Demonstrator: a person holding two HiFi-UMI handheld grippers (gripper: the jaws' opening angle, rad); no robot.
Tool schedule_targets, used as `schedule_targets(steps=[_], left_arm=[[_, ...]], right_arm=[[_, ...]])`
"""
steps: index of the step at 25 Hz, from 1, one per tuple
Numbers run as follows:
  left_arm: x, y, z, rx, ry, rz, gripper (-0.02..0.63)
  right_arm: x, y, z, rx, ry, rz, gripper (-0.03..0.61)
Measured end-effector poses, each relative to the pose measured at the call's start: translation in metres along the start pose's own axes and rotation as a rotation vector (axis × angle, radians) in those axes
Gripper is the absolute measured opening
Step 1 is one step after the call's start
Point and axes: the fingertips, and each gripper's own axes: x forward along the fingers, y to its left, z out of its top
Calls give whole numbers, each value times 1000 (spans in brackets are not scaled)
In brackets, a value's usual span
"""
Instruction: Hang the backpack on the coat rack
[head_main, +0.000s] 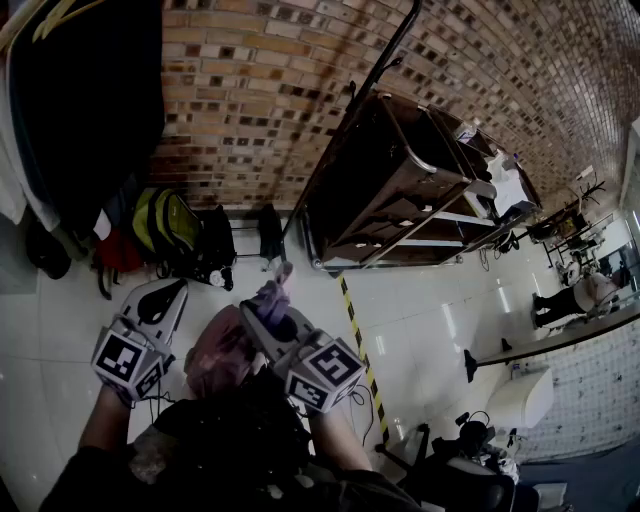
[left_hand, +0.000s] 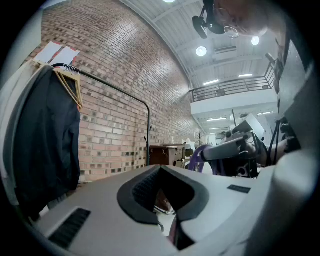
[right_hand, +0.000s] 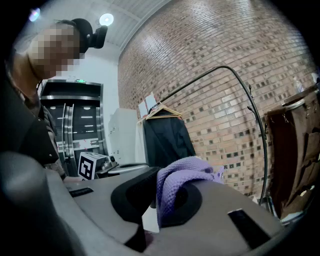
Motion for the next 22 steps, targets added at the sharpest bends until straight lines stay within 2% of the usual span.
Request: schedule_targets(steps=[6,11,17,22], left_arm=[[57,14,-13,-30,26,39,31],[130,38,-18,-37,77,64,31],[217,59,-11,-16,62,78,31],[280,78,2,-36,56,122,31]], right_arm=[[21,-56,-6,13,59,68,17],[46,-123,10,6,51,106,17],[66,-202,24,-30,53,127,17],[80,-277,47,-37,77,115,15]])
